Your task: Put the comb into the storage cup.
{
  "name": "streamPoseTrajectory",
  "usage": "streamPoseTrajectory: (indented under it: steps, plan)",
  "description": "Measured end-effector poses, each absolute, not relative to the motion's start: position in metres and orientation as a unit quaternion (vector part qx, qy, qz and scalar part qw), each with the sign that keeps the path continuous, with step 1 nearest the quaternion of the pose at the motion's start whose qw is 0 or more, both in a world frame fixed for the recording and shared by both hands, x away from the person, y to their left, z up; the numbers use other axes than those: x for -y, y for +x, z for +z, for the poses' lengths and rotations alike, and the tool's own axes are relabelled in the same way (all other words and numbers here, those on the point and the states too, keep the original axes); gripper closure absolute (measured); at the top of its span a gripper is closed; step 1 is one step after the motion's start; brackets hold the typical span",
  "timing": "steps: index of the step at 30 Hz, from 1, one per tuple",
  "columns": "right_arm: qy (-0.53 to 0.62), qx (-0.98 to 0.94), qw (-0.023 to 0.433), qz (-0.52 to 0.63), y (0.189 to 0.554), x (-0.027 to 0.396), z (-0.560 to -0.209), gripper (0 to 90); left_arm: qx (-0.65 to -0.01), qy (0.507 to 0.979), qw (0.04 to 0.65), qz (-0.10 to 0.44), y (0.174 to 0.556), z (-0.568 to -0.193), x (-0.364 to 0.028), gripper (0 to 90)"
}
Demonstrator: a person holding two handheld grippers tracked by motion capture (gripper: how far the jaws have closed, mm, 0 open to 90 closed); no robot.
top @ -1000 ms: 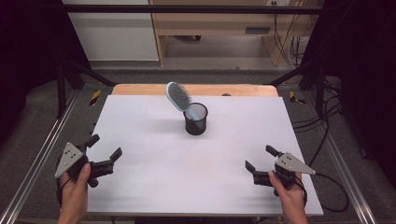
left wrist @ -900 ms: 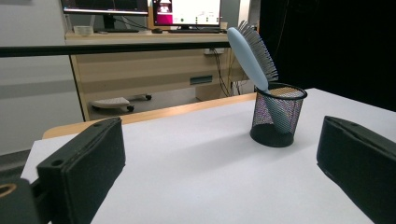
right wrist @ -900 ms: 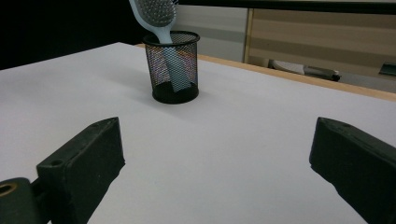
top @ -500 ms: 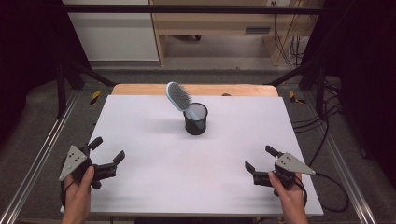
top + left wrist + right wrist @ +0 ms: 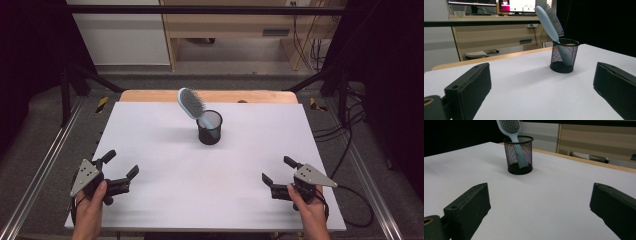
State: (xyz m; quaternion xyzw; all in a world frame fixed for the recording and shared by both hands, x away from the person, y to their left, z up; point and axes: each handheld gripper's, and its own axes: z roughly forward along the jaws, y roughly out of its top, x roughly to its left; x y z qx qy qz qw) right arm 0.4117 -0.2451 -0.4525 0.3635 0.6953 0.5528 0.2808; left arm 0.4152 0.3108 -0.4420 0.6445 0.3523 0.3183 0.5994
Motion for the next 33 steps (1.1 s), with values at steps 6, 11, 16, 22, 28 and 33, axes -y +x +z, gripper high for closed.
streamPoseTrajectory:
  steps: [6,11,16,22,28,33]
  plan:
    - [0.361,-0.697,0.279,0.553,0.411,0.245,-0.453,3.1,-0.348,0.646,0.601,0.318,0.414,-0.444,-0.309,1.6]
    - [0.359,-0.699,0.281,0.551,0.412,0.243,-0.454,3.0,-0.346,0.644,0.604,0.317,0.414,-0.446,-0.307,1.7]
    - [0.355,-0.702,0.281,0.549,0.412,0.242,-0.455,3.0,-0.347,0.644,0.605,0.314,0.414,-0.448,-0.306,1.7]
    - [0.353,-0.704,0.280,0.548,0.412,0.240,-0.456,2.9,-0.343,0.645,0.611,0.305,0.413,-0.452,-0.301,1.7]
    - [0.354,-0.695,0.290,0.554,0.413,0.238,-0.458,2.8,-0.339,0.651,0.615,0.286,0.413,-0.454,-0.294,1.7]
    - [0.353,-0.681,0.297,0.569,0.414,0.234,-0.458,2.7,-0.338,0.653,0.615,0.285,0.409,-0.454,-0.289,2.1]
